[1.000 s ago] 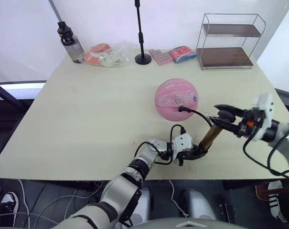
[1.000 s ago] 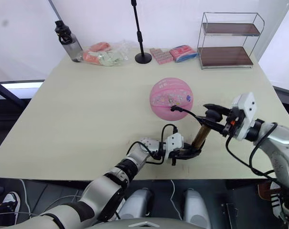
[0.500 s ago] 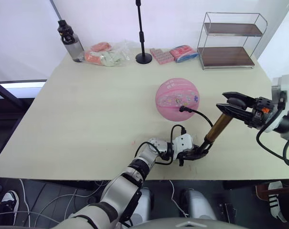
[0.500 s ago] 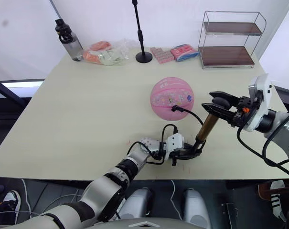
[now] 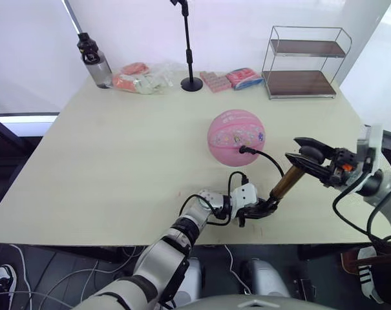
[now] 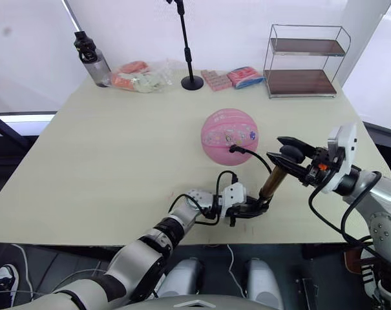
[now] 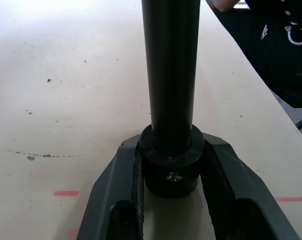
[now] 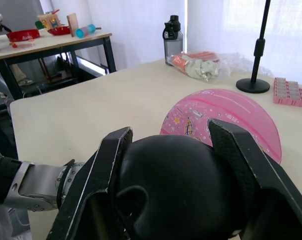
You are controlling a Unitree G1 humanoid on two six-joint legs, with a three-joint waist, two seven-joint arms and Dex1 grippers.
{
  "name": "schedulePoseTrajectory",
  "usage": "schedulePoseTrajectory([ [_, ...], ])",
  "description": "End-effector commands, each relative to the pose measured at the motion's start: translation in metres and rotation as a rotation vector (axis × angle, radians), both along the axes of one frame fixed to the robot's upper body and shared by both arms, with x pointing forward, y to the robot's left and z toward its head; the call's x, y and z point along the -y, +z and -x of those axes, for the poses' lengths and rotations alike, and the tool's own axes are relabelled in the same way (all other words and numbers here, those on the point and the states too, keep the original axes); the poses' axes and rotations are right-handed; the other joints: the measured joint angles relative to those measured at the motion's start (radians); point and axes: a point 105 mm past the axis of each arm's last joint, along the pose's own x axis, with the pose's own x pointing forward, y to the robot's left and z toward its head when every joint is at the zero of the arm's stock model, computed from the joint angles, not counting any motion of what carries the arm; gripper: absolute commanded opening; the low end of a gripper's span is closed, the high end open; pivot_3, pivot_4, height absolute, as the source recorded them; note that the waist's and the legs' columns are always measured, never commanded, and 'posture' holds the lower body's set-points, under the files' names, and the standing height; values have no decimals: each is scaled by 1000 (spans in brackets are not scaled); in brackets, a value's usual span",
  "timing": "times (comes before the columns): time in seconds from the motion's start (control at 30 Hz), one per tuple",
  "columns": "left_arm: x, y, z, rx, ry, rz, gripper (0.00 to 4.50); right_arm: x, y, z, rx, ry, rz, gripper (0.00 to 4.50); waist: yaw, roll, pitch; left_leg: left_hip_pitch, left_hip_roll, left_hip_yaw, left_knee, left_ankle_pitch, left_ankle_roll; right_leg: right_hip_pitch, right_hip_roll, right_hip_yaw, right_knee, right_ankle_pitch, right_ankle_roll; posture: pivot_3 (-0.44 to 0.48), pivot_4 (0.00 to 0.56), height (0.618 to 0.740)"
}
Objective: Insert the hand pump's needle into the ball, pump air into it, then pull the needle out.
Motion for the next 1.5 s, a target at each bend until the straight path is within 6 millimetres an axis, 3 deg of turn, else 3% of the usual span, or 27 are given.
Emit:
schedulePoseTrajectory([
  [0.03,-22,-33,10,-98,29,-128,1096,-26,-70,22,-320,161,-25,1888,1,-1,-2,0,1,0,0,0,0,0,0,0,0,0,0,0,150,740],
  [0.23,-21,-33,11,-98,29,-126,1096,-27,-101,24,-404,137,-19,1888,1,-1,-7,1,1,-1,-2,0,0,0,1,-1,0,0,-1,0,150,740],
  [0.47,-19,-33,11,-100,30,-123,1096,-26,-121,27,-446,127,20,1888,1,0,-9,1,1,-1,-2,0,0,1,1,-2,0,-1,-2,0,150,740],
  [0.63,-19,-33,10,-100,31,-121,1096,-27,-116,25,-398,130,26,1888,1,-2,-11,1,1,-3,-2,0,0,1,1,-3,0,-2,-2,0,150,740],
  [0.73,-18,-32,10,-100,30,-122,1096,-25,-97,18,-330,127,6,1888,1,-1,-11,1,1,-3,-2,0,0,1,1,-4,0,-2,-2,0,150,740],
  [0.83,-19,-33,10,-101,29,-123,1096,-16,-54,7,-194,111,-5,1888,2,5,-6,1,1,-3,-2,0,0,1,1,-4,0,-2,-2,0,150,740],
  [1.0,-19,-33,11,-105,27,-126,1096,-3,-8,1,-84,102,-6,1888,3,14,1,-2,-5,-3,-2,0,0,-1,-1,-3,0,-2,0,0,150,740],
  [1.5,-19,-34,12,-105,19,-129,1096,23,93,4,80,84,0,1888,3,18,17,-6,-8,-2,-1,0,0,-3,-4,-2,0,-2,2,0,150,740],
])
